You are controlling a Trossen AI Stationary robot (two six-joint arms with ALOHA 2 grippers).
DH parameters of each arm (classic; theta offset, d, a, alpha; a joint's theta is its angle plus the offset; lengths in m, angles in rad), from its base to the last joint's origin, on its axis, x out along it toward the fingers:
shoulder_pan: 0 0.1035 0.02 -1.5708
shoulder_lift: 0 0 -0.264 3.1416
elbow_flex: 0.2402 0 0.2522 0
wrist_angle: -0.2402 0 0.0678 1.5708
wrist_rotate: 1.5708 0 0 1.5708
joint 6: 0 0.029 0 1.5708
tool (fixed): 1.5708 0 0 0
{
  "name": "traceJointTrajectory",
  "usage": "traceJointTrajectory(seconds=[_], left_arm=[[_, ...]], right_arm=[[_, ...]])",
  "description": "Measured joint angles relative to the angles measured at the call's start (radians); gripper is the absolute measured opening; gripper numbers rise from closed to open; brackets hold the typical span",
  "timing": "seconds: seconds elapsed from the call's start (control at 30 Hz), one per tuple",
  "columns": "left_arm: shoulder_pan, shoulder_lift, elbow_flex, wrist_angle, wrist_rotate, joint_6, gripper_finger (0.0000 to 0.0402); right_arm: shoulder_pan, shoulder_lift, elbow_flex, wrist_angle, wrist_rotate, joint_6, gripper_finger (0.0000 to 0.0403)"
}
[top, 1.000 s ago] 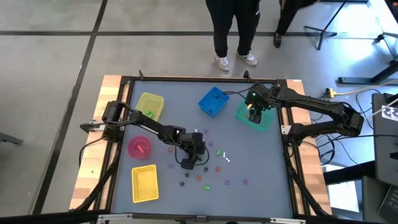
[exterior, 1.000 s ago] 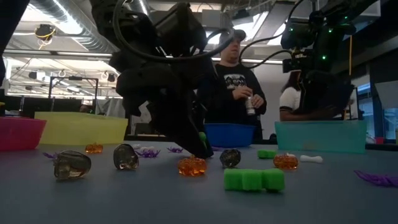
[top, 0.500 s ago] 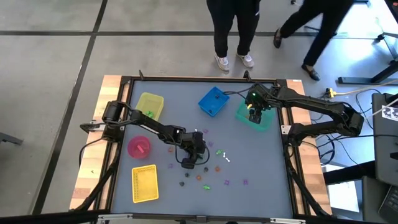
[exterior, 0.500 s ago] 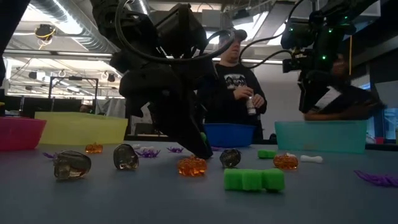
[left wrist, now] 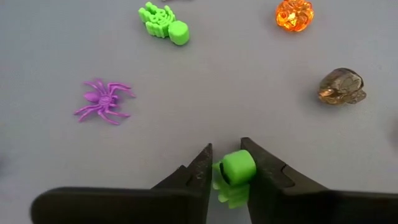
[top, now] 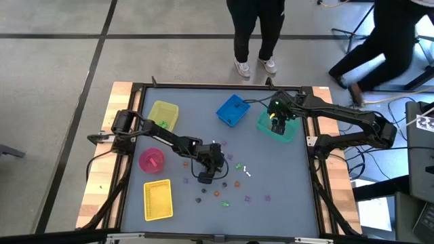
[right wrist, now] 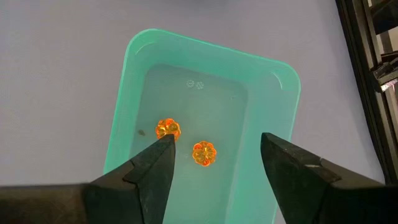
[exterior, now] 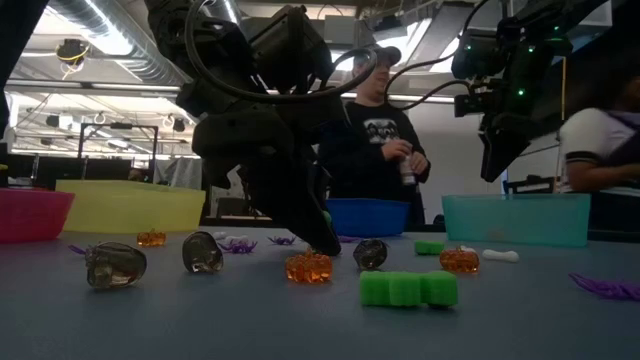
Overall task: Sort Halloween decoration
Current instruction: Put the green skeleton toy into the yellow bin
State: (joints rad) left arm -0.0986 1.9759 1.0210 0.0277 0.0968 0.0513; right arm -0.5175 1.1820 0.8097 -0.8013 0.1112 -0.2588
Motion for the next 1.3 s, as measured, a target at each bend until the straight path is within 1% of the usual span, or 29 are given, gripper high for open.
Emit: traceJointTrajectory(seconds=[0.33,0.57,0.67,0.77,0.93,1.13,1.3], left_arm=[[0.0,-0.035,-0.004,-0.02,-0.013,0.0,0.0018],[0.004,-0.087,-0.005,-0.054,-0.027,0.003,0.0017],[0.008,-0.127,-0.005,-0.091,-0.037,-0.024,0.0017],[0.021,-0.188,-0.005,-0.158,-0.039,-0.047,0.0017],[0.054,-0.335,-0.003,-0.299,-0.046,-0.048,0.0017],[0.12,-0.518,-0.002,-0.503,-0.178,-0.048,0.0017],[0.196,-0.622,-0.002,-0.69,-0.264,-0.049,0.0017]], right_arm=[[0.0,0.0,0.0,0.0,0.0,0.0,0.0237],[0.001,0.0,0.0,0.0,0.0,0.0,0.0237],[0.001,0.0,0.0,0.0,0.0,0.0,0.0237],[0.001,0.0,0.0,0.0,0.0,0.0,0.0237],[0.0,0.0,0.001,0.0,-0.014,0.0,0.0237],[0.0,0.0,0.001,0.0,-0.052,0.0,0.0237],[0.0,0.0,0.001,0.0,-0.052,0.0,0.0237]])
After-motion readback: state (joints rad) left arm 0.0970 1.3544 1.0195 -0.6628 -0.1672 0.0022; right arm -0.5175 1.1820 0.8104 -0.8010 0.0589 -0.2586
